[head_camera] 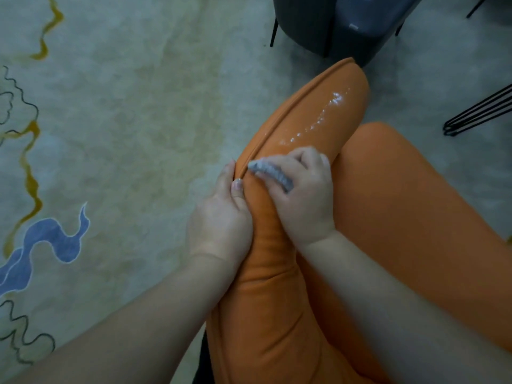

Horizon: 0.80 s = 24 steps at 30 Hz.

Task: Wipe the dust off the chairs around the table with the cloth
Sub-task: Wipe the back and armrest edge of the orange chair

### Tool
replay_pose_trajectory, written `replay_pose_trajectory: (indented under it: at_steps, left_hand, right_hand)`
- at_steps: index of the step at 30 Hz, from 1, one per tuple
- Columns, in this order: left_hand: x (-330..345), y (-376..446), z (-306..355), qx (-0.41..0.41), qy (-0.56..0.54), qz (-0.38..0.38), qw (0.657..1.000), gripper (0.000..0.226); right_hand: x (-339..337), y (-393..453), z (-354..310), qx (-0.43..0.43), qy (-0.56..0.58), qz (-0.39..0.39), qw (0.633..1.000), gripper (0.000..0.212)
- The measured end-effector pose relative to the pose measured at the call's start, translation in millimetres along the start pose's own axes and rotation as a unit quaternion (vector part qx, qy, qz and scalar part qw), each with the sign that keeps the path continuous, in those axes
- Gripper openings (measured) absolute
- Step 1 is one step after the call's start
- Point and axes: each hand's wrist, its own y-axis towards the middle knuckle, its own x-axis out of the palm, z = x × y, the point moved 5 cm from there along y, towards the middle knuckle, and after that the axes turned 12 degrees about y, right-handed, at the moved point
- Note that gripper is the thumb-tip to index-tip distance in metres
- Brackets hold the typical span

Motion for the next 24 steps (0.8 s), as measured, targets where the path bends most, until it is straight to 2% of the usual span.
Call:
replay_pose_trajectory:
  at_steps: [4, 7, 10, 13, 16, 21, 24]
  left_hand:
    - [2, 0, 1, 0.01, 0.007, -0.014, 1.0, 0.049]
    - [6, -1, 0, 0.024, -0.01, -0.038, 0.999, 0.049]
    - [9, 3, -4, 0.047, -0.079, -0.068, 0.993, 0.052]
    - [10, 5, -6, 0.063, -0.111, -0.08, 0.989, 0.053]
    - [10, 6, -4, 0.078, -0.104, -0.092, 0.987, 0.053]
    - [9, 21, 6, 0.141, -0.119, -0.13, 0.974, 0.056]
    - [10, 29, 10, 0.151, -0.124, -0.138, 0.971, 0.054]
  right_hand:
    - [-1, 35, 14, 0.071, -0.016, 0.076, 0.994, 0.019]
    - [1, 10, 2, 0.052, -0.004, 0.054, 0.997, 0.02]
    - [6, 4, -7, 0.023, -0.032, 0.014, 0.999, 0.021]
    - [10, 40, -2, 0.046, -0.068, 0.04, 0.996, 0.02]
    - [9, 63, 9, 0.111, -0.064, 0.088, 0.988, 0.019]
    - [16, 31, -13, 0.041, -0.06, 0.027, 0.997, 0.021]
    - [13, 48, -1, 0.07, -0.093, 0.068, 0.991, 0.021]
